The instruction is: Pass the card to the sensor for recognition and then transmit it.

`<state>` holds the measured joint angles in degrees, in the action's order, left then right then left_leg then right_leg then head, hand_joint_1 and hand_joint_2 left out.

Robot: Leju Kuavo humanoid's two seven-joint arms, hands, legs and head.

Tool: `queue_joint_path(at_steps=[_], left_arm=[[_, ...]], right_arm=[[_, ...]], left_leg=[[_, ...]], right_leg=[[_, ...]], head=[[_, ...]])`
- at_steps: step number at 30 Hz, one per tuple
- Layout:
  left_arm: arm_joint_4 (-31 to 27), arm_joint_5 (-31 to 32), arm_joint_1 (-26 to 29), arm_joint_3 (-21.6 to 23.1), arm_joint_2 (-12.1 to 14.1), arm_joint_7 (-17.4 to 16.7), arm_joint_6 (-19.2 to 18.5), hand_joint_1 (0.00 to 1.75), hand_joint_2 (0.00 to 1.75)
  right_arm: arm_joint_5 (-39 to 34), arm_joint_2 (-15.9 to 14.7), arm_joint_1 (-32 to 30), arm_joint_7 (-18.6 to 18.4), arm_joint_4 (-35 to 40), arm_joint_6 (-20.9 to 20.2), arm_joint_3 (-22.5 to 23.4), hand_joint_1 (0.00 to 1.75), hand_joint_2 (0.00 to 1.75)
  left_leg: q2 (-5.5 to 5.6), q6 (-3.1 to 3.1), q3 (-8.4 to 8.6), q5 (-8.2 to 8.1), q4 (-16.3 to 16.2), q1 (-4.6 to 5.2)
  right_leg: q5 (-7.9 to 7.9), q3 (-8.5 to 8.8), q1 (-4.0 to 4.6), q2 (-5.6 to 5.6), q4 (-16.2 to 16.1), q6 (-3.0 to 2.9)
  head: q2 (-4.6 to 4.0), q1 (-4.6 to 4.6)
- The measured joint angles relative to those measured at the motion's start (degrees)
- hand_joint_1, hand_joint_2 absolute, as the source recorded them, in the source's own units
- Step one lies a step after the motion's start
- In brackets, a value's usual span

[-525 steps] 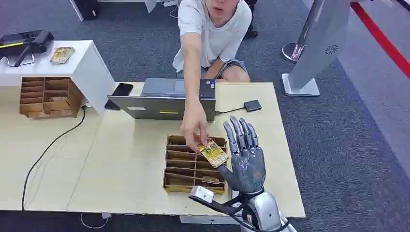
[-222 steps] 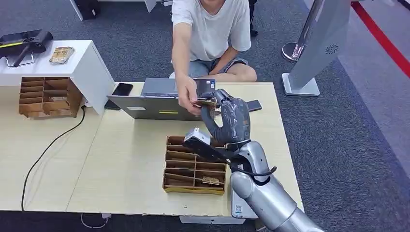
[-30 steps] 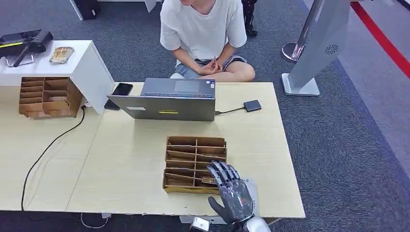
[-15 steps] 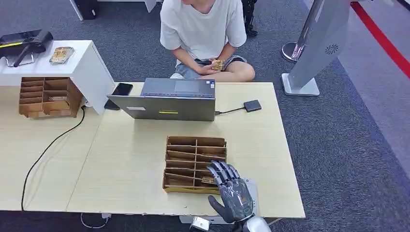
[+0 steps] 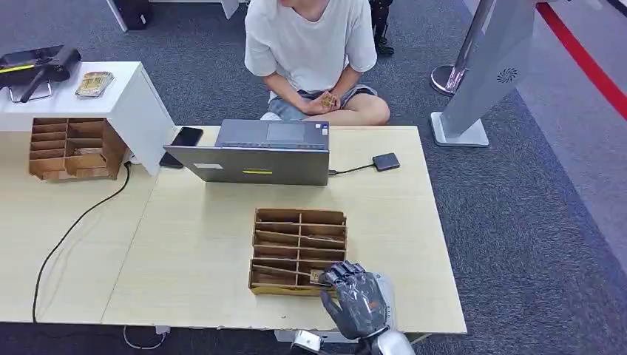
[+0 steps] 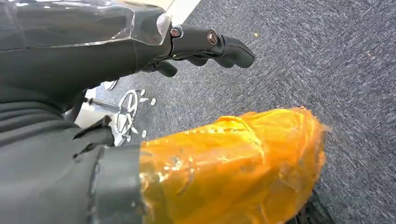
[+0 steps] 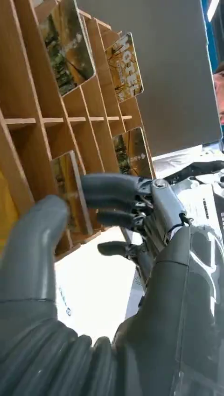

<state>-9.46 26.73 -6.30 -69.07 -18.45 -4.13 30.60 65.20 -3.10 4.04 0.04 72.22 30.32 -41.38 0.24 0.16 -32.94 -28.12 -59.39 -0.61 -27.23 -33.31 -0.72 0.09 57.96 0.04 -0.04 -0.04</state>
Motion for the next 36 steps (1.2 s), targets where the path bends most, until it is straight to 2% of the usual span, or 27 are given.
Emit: queue_joint_path(at_steps=[2, 3, 13, 15, 17, 29, 36], left_arm=[[0.0, -0.02, 0.0, 0.0, 0.0, 0.0, 0.0, 0.0, 0.0], [0.0, -0.07, 0.0, 0.0, 0.0, 0.0, 0.0, 0.0, 0.0], [0.0, -0.11, 0.0, 0.0, 0.0, 0.0, 0.0, 0.0, 0.0], [0.0, -0.15, 0.0, 0.0, 0.0, 0.07, 0.0, 0.0, 0.0], [0.0, -0.15, 0.0, 0.0, 0.0, 0.09, 0.0, 0.0, 0.0], [0.0, -0.68, 0.0, 0.0, 0.0, 0.66, 0.37, 0.0, 0.0], [0.0, -1.42, 0.0, 0.0, 0.0, 1.05, 0.68, 0.0, 0.0]], right_arm=[[-0.26, 0.0, 0.17, 0.04, 0.0, -0.11, 0.0, 1.34, 1.75], [-0.35, 0.0, 0.29, 0.04, 0.0, -0.13, 0.0, 1.29, 1.75], [-0.57, 0.0, 0.66, 0.15, 0.0, -0.31, -0.02, 1.33, 1.75], [-0.59, 0.0, 0.67, 0.15, 0.0, -0.28, 0.0, 1.47, 1.75], [-0.87, 0.07, 0.67, 0.31, -0.02, 0.18, 0.0, 1.75, 1.75], [0.7, 1.57, 0.43, 2.73, -0.44, 7.71, 0.02, 1.75, 1.75], [2.62, 2.27, -1.81, 7.06, 4.02, 8.02, 1.84, 1.75, 1.75]], left_leg=[[0.0, 0.0, 0.0, 0.0, 0.0, 0.0], [0.0, 0.0, 0.0, 0.0, 0.0, 0.0], [0.0, 0.0, 0.0, 0.0, 0.0, 0.0], [0.0, 0.0, 0.0, 0.0, 0.0, 0.0], [0.0, 0.0, 0.0, 0.0, 0.0, 0.0], [0.0, 0.0, 0.0, 0.0, 0.0, 0.0], [0.0, 0.0, 0.0, 0.0, 0.0, 0.0]], right_leg=[[0.0, 0.0, 0.0, 0.0, 0.0, 0.0], [0.0, 0.0, 0.0, 0.0, 0.0, 0.0], [0.0, 0.0, 0.0, 0.0, 0.0, 0.0], [0.0, 0.0, 0.0, 0.0, 0.0, 0.0], [0.0, 0.0, 0.0, 0.0, 0.0, 0.0], [0.0, 0.0, 0.0, 0.0, 0.0, 0.0], [0.0, 0.0, 0.0, 0.0, 0.0, 0.0]], head=[[0.0, 0.0], [0.0, 0.0], [0.0, 0.0], [0.0, 0.0], [0.0, 0.0], [0.0, 0.0], [0.0, 0.02]])
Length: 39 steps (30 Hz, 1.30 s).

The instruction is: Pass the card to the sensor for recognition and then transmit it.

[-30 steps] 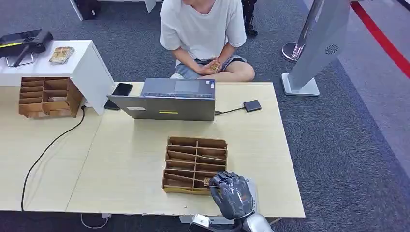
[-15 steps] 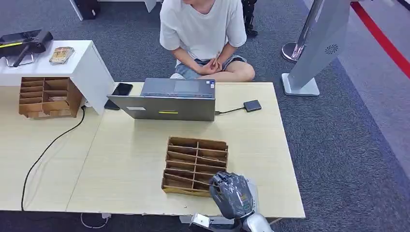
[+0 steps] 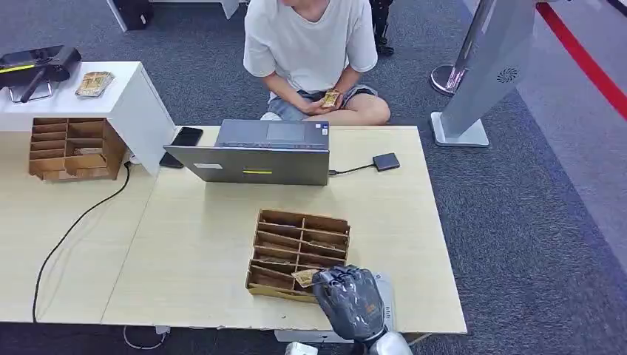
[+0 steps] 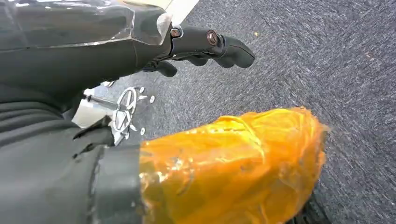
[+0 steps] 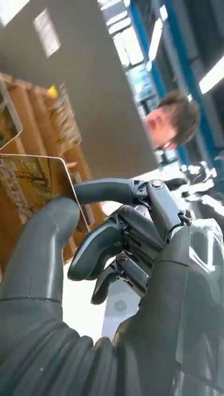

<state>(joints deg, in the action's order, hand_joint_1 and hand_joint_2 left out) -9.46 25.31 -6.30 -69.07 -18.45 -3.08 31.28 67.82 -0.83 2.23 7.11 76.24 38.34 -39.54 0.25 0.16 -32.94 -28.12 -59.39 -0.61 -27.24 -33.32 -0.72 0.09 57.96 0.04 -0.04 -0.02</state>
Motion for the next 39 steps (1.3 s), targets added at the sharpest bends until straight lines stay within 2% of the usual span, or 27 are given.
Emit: queue_joint_path(at_steps=[6, 14, 28, 35, 39], left_arm=[[0.0, -0.87, 0.0, 0.0, 0.0, 0.15, 0.31, 0.0, 0.0], [0.0, -1.38, -0.02, 0.0, -0.02, 0.22, 0.5, 0.0, 0.0], [0.0, -2.51, -0.02, 0.13, -0.02, 0.22, 0.83, 0.0, 0.0], [0.0, -2.29, -0.03, 0.61, -0.02, -0.04, 0.74, 0.0, 0.0], [0.0, -1.64, -0.06, 1.25, 0.0, -0.57, 0.61, 0.0, 0.0]], right_arm=[[0.65, 1.38, -2.23, 4.45, 4.65, 0.02, 3.3, 1.75, 1.75], [0.94, 1.92, -3.63, 5.46, 7.74, 0.02, 5.48, 1.75, 1.75], [-1.31, 2.69, -4.75, 10.38, 13.46, 0.02, 8.02, 1.75, 1.75], [-1.95, 3.04, -3.76, 10.29, 14.58, 0.02, 8.72, 1.75, 1.75], [-2.65, 3.04, -1.54, 9.07, 14.62, 0.02, 8.92, 1.75, 1.75]], left_leg=[[0.0, 0.0, 0.01, 0.0, 0.0, 0.0], [0.0, 0.0, 0.01, 0.0, 0.0, 0.0], [0.0, 0.0, 0.01, 0.0, 0.0, 0.0], [-0.01, 0.0, 0.0, 0.0, 0.0, 0.0], [-0.01, 0.0, 0.01, 0.01, 0.0, 0.0]], right_leg=[[0.0, 0.0, 0.0, 0.0, 0.0, 0.0], [0.0, 0.0, 0.0, 0.0, 0.0, 0.0], [0.0, 0.0, 0.0, 0.0, 0.0, 0.0], [0.0, 0.01, 0.0, 0.01, 0.0, 0.0], [0.01, 0.01, 0.0, 0.01, 0.0, 0.0]], head=[[0.0, -0.02], [0.0, 0.0], [0.0, -0.02], [0.0, -0.02], [0.0, 0.0]])
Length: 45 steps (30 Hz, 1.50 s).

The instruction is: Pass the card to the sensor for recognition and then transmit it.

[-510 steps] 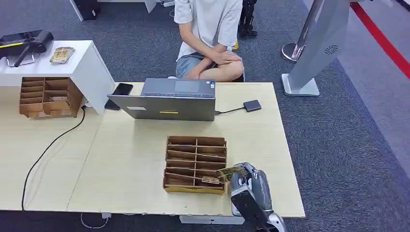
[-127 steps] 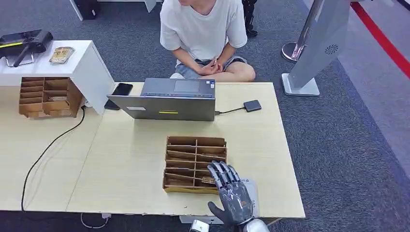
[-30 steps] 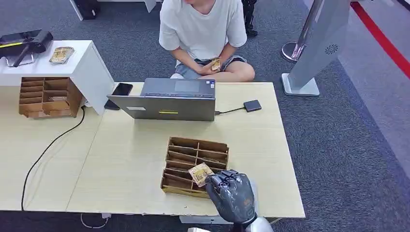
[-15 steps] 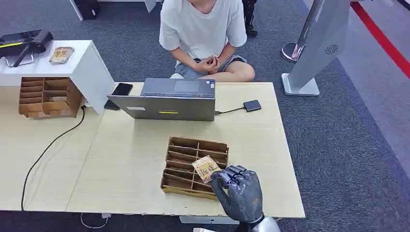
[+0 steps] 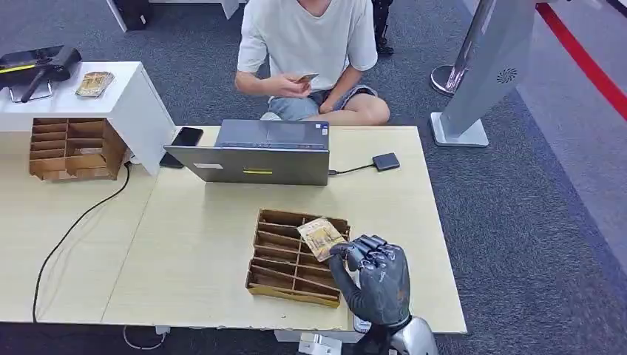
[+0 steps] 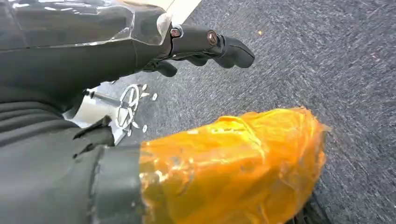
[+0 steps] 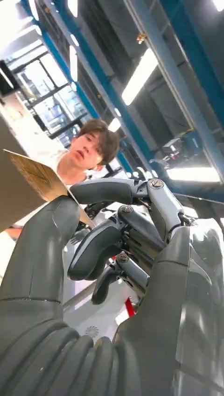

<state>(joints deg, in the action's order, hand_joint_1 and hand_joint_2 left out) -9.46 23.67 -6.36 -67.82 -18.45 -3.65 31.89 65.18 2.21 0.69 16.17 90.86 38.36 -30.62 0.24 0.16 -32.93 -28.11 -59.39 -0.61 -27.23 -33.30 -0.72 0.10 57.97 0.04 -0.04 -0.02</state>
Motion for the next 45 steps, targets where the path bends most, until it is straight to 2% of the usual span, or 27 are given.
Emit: queue_joint_path(at_steps=[5, 19, 26, 33, 34, 35, 37, 38, 40, 41, 42, 45], left_arm=[[0.0, 0.52, -0.02, 0.52, 0.02, -0.48, -0.18, 0.0, 0.0], [-0.07, 3.48, 0.16, 2.93, 0.28, -1.86, -2.01, 0.0, 0.0], [-0.07, 3.93, 0.25, 3.54, 0.39, -2.25, -2.38, 0.0, 0.0], [-0.07, 4.02, 0.26, 3.58, 0.39, -2.36, -2.4, 0.0, 0.0], [-0.07, 4.07, 0.26, 3.58, 0.39, -2.38, -2.4, 0.0, 0.0], [-0.07, 4.09, 0.26, 3.58, 0.39, -2.4, -2.43, 0.0, 0.0], [-0.07, 4.11, 0.26, 3.61, 0.42, -2.4, -2.45, 0.0, 0.0], [-0.07, 4.11, 0.26, 3.61, 0.42, -2.4, -2.45, 0.0, 0.0], [-0.07, 4.11, 0.27, 3.61, 0.42, -2.4, -2.47, 0.0, 0.0], [-0.07, 4.11, 0.27, 3.61, 0.42, -2.43, -2.47, 0.0, 0.0], [-0.07, 4.11, 0.27, 3.61, 0.42, -2.4, -2.47, 0.0, 0.0], [-0.07, 4.11, 0.27, 3.61, 0.42, -2.43, -2.47, 0.0, 0.0]], right_arm=[[-0.37, -0.02, 2.23, -1.33, -0.15, 0.0, 0.04, 1.75, 1.75], [-3.24, -0.2, 16.04, -10.23, -6.8, -0.15, -2.34, 1.75, 1.75], [-4.7, -0.22, 20.9, -12.57, -10.82, -1.4, -3.67, 1.75, 1.75], [-5.01, -0.2, 23.08, -13.75, -13.22, -3.39, -4.79, 1.75, 1.75], [-5.03, -0.2, 23.42, -14.18, -13.57, -3.93, -4.98, 1.64, 1.75], [-5.18, -0.2, 23.83, -14.49, -13.9, -4.31, -5.23, 1.29, 1.75], [-5.51, -0.2, 24.61, -15.13, -14.6, -5.05, -5.79, 1.29, 1.75], [-5.81, -0.17, 25.01, -15.5, -15.01, -5.59, -6.2, 0.45, 1.75], [-5.86, -0.15, 25.51, -15.61, -15.67, -5.97, -6.62, 0.45, 1.75], [-5.95, -0.13, 25.65, -15.65, -15.91, -6.12, -6.73, 0.14, 1.75], [-6.05, -0.13, 25.81, -15.67, -16.13, -6.16, -6.84, 0.03, 1.75], [-6.43, -0.09, 26.21, -16.02, -16.76, -6.47, -7.47, 0.03, 1.75]], left_leg=[[0.0, 0.0, -0.02, 0.0, 0.0, 0.0], [0.01, 0.02, 0.0, 0.02, 0.0, 0.0], [0.02, 0.02, -0.01, 0.02, 0.0, 0.0], [0.02, 0.02, -0.01, 0.02, 0.0, -0.01], [0.02, 0.02, -0.01, 0.02, 0.0, 0.0], [0.02, 0.02, -0.01, 0.02, 0.0, 0.0], [0.02, 0.02, -0.01, 0.02, 0.0, 0.0], [0.02, 0.02, -0.01, 0.02, 0.0, 0.0], [0.02, 0.02, -0.01, 0.02, 0.0, 0.0], [0.03, 0.02, -0.01, 0.02, 0.0, 0.0], [0.03, 0.02, -0.01, 0.02, 0.0, 0.0], [0.02, 0.02, -0.01, 0.02, 0.0, -0.01]], right_leg=[[0.0, 0.0, 0.0, 0.0, 0.01, 0.0], [0.01, 0.0, 0.0, 0.0, 0.02, -0.01], [0.01, 0.0, 0.0, -0.01, 0.02, -0.01], [0.01, 0.0, 0.0, -0.01, 0.02, -0.01], [0.01, 0.0, 0.0, -0.01, 0.02, -0.01], [0.01, 0.0, 0.0, -0.01, 0.02, -0.01], [0.01, 0.0, 0.0, -0.01, 0.02, -0.01], [0.01, 0.0, 0.0, -0.01, 0.02, -0.01], [0.01, 0.01, 0.0, -0.01, 0.02, -0.01], [0.01, 0.01, 0.0, -0.02, 0.02, -0.01], [0.01, 0.0, 0.0, -0.02, 0.03, -0.01], [0.01, 0.0, 0.0, -0.01, 0.03, -0.01]], head=[[0.0, -0.02], [0.0, -0.02], [0.0, -0.02], [0.0, -0.02], [0.0, 0.0], [0.0, 0.0], [0.0, 0.0], [0.0, 0.0], [0.0, -0.02], [0.0, 0.0], [0.0, -0.02], [0.0, 0.0]])
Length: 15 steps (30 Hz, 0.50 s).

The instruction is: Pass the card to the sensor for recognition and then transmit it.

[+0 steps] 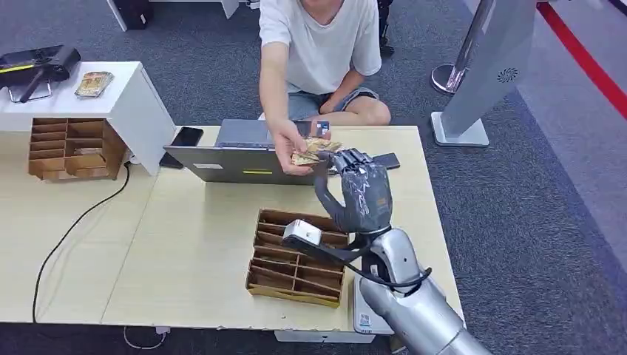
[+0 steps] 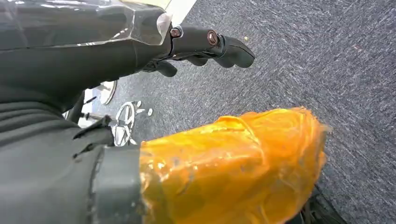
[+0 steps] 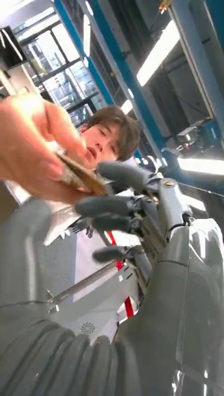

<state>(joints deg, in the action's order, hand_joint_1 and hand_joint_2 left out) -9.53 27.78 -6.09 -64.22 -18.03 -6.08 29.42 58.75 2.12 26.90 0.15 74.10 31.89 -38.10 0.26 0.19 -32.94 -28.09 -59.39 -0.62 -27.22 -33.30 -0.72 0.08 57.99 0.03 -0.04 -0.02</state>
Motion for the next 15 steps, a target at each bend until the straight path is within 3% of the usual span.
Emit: queue_joint_path(at_steps=[7, 8, 15], left_arm=[[0.0, -0.02, 0.0, 0.0, 0.0, 0.0, 0.0, 0.0, 0.0], [0.0, -0.04, 0.0, 0.0, 0.0, 0.0, 0.0, 0.0, 0.0], [0.0, -0.65, 0.0, 0.0, -0.02, 0.02, 0.18, 0.0, 0.0]], right_arm=[[-0.5, 0.09, 0.19, -0.02, -0.68, -0.2, -0.46, 0.0, 1.75], [-0.55, 0.09, 0.2, -0.02, -0.74, -0.2, -0.57, 0.0, 0.0], [-1.14, 0.09, 0.1, 0.24, -0.7, 0.17, -1.36, 0.0, 0.0]], left_leg=[[0.01, 0.0, -0.01, 0.0, 0.0, 0.0], [0.01, 0.0, -0.01, 0.0, 0.0, 0.0], [0.0, 0.0, 0.0, 0.0, 0.0, 0.0]], right_leg=[[0.0, 0.0, 0.0, 0.0, 0.0, 0.0], [0.0, 0.0, 0.0, 0.0, 0.0, 0.0], [0.0, 0.0, 0.0, 0.0, 0.0, 0.0]], head=[[0.0, 0.0], [0.0, 0.0], [0.0, 0.0]])
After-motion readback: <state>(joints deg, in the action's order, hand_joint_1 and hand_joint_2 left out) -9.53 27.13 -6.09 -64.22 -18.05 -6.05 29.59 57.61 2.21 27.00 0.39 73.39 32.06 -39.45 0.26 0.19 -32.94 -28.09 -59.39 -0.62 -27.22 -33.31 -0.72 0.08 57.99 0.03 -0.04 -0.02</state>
